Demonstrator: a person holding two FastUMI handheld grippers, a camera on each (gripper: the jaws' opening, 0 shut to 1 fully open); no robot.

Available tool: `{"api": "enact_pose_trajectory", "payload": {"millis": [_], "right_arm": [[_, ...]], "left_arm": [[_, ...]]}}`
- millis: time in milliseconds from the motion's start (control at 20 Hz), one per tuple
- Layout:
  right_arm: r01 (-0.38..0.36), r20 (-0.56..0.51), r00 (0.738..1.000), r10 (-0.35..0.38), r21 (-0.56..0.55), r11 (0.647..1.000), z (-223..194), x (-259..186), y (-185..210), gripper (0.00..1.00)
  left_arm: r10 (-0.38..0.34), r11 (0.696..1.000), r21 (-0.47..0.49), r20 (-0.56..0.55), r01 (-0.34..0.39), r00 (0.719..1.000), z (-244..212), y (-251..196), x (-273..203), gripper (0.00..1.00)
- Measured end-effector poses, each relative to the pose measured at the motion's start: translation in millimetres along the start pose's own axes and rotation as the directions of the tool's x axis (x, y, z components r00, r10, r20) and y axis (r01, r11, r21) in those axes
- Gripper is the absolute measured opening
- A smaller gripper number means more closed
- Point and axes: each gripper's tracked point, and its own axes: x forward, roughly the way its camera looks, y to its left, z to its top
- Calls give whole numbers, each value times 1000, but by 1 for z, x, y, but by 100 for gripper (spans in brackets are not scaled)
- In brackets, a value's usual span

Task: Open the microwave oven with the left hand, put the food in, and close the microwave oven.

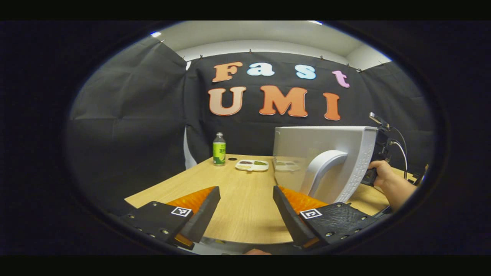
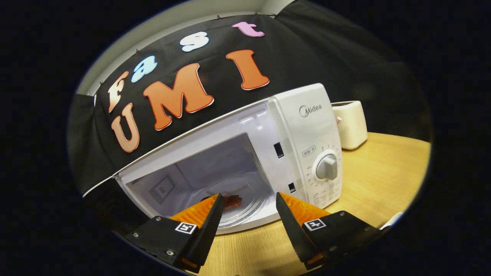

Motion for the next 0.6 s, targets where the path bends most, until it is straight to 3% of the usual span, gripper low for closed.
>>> {"api": "enact_pose_trajectory", "payload": {"millis": [250, 450, 550, 600], "right_arm": [[-126, 34, 991, 129, -79, 989, 38, -41, -9, 88], [-126, 54, 988, 142, -228, 965, 59, -60, -42, 91], [-151, 46, 985, 168, -256, 955, 64, -72, -52, 92], [-166, 38, 983, 182, -264, 950, 66, -77, -56, 92]], "left_arm": [[-155, 987, -41, 45, 157, 987, 11, -60, 7, 86], [-237, 971, -6, 42, 238, 971, 13, -100, 21, 86], [-311, 951, 7, 20, 310, 950, 9, -131, 26, 83], [-346, 938, 13, 13, 346, 938, 7, -146, 27, 75]]}}
